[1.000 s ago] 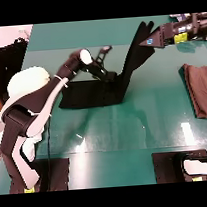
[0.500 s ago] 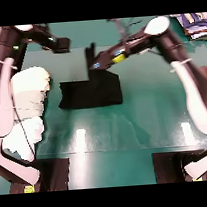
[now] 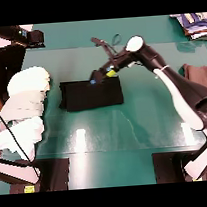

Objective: Fold the shirts.

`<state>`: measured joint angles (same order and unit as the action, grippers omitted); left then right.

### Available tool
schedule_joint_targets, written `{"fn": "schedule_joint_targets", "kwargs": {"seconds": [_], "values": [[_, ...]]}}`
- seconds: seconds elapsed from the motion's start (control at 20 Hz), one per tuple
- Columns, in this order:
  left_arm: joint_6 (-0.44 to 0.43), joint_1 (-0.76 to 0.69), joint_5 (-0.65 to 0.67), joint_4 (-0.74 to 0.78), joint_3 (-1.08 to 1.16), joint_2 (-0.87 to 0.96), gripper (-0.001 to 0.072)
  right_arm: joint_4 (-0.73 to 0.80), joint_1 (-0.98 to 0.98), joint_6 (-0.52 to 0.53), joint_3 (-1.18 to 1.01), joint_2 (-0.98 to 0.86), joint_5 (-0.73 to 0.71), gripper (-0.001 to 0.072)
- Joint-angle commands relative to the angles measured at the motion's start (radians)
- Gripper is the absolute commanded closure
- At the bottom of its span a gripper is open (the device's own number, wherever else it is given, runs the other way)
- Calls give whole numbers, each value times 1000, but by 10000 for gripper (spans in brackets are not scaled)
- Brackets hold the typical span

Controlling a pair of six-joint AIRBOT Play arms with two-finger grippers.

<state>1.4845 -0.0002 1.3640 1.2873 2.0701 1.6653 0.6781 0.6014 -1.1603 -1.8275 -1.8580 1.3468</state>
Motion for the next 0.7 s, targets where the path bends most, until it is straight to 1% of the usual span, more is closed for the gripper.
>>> {"fn": "schedule_joint_targets", "kwargs": {"seconds": [0.0,0.1,0.2,0.25,0.3,0.35,0.4,0.5,0.65], "values": [[0,7,8,-6,0,-6,681,63,-153,-38,221,95,-11,233],[0,7,8,-19,0,-6,681,55,-260,-67,388,164,-72,232],[0,7,2,-32,0,-5,681,24,-336,-72,528,209,-132,222],[0,7,-5,-38,0,-5,680,-8,-362,-72,586,215,-156,121],[0,7,-10,-39,0,-5,681,-40,-375,-72,627,209,-177,104],[0,7,-13,-39,0,-5,681,-72,-377,-69,654,195,-193,105],[0,7,-15,-39,-2,-5,681,-106,-370,-66,670,172,-206,106],[0,7,-14,-40,-8,-3,681,-166,-335,-23,646,106,-202,113],[0,7,-15,-46,-33,-4,681,-206,-251,-24,541,2,-204,113]]}}
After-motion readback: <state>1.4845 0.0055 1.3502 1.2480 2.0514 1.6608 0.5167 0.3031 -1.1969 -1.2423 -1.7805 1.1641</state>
